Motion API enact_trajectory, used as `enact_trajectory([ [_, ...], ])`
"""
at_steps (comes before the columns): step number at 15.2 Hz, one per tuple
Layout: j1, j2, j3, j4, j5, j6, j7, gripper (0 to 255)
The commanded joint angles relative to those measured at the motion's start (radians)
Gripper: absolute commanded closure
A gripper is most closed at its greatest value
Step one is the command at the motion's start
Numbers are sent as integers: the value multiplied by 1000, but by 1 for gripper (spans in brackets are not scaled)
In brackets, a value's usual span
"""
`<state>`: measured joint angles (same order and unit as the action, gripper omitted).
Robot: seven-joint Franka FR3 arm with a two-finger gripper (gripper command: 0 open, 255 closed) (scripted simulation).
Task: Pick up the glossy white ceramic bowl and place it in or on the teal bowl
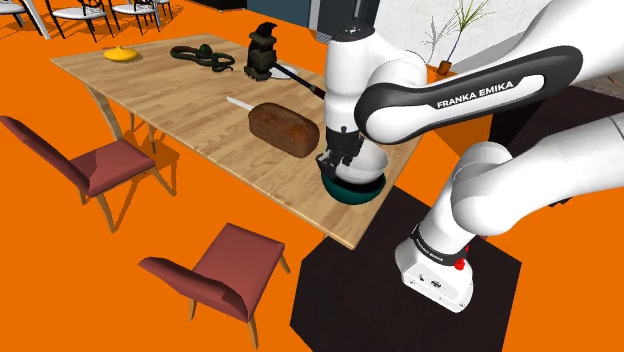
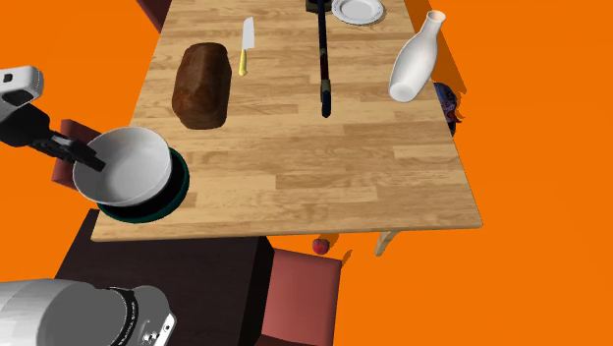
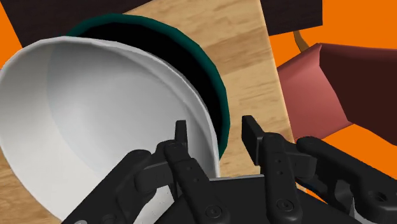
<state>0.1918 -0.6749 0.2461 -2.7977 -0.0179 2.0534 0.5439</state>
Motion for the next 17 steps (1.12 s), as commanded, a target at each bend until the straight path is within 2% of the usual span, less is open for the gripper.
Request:
enact_trajectory([
  [1,0,1,0,0,0,0,0,0],
  [5,0,0,0,-1,0,-1,0,0],
  [9,9,-40,-3,106,7,-147,-5,0],
  [17,9,-40,-3,106,7,-147,-5,0],
])
